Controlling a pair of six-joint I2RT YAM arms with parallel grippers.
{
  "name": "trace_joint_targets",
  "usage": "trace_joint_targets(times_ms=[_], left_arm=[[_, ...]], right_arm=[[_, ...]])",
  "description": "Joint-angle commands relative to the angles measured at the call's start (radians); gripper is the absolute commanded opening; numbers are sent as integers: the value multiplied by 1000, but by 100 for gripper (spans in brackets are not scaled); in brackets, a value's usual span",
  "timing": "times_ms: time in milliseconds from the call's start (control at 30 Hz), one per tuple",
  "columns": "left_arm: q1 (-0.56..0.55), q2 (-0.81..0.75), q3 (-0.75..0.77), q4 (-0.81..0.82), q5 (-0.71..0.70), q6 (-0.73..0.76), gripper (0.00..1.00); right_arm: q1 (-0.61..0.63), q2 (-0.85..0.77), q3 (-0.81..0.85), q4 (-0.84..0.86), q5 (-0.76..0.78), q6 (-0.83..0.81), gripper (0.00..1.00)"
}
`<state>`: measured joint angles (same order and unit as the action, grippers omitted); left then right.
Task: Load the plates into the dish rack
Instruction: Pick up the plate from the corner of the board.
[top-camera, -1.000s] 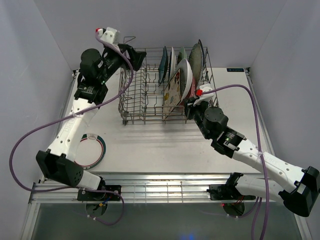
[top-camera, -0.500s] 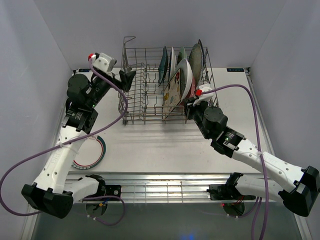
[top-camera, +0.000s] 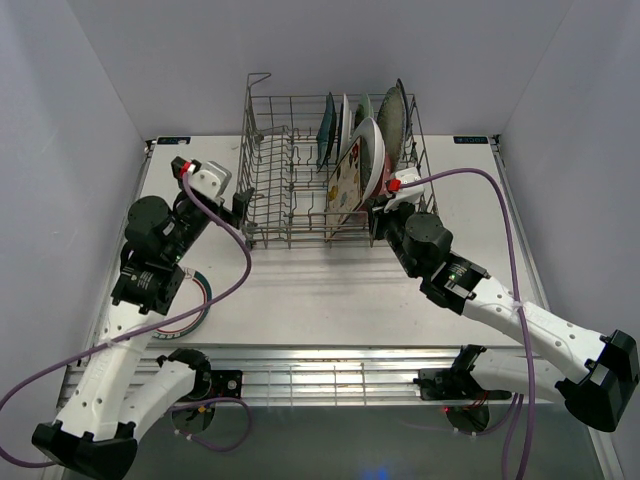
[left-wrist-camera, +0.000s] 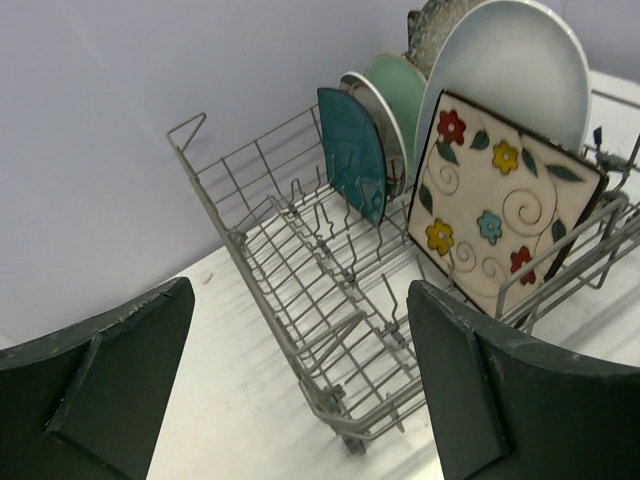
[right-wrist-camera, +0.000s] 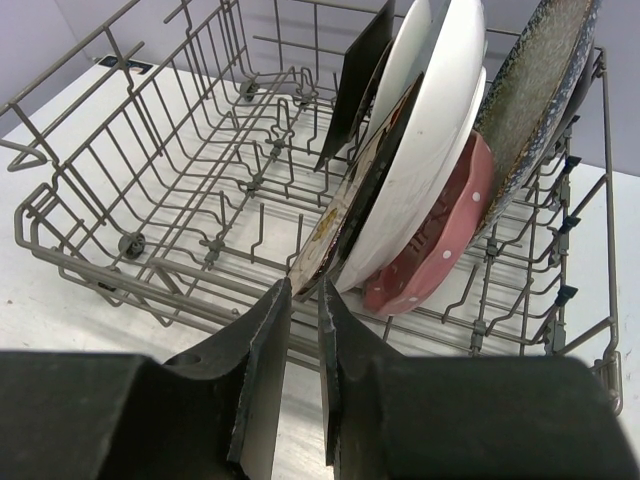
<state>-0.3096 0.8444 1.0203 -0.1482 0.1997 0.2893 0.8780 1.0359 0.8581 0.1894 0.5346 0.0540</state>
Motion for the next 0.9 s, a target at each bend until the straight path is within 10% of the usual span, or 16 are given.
trace_joint_targets(times_ms=[0,867], left_arm=[[3,-30,-52,-54,-49,53,98],[1,-301,-367,-197,-299,283,98]], right_arm=[[-2,-11,7,24,-8,15,23],[-4,-30,39,-18,-35,27,43]])
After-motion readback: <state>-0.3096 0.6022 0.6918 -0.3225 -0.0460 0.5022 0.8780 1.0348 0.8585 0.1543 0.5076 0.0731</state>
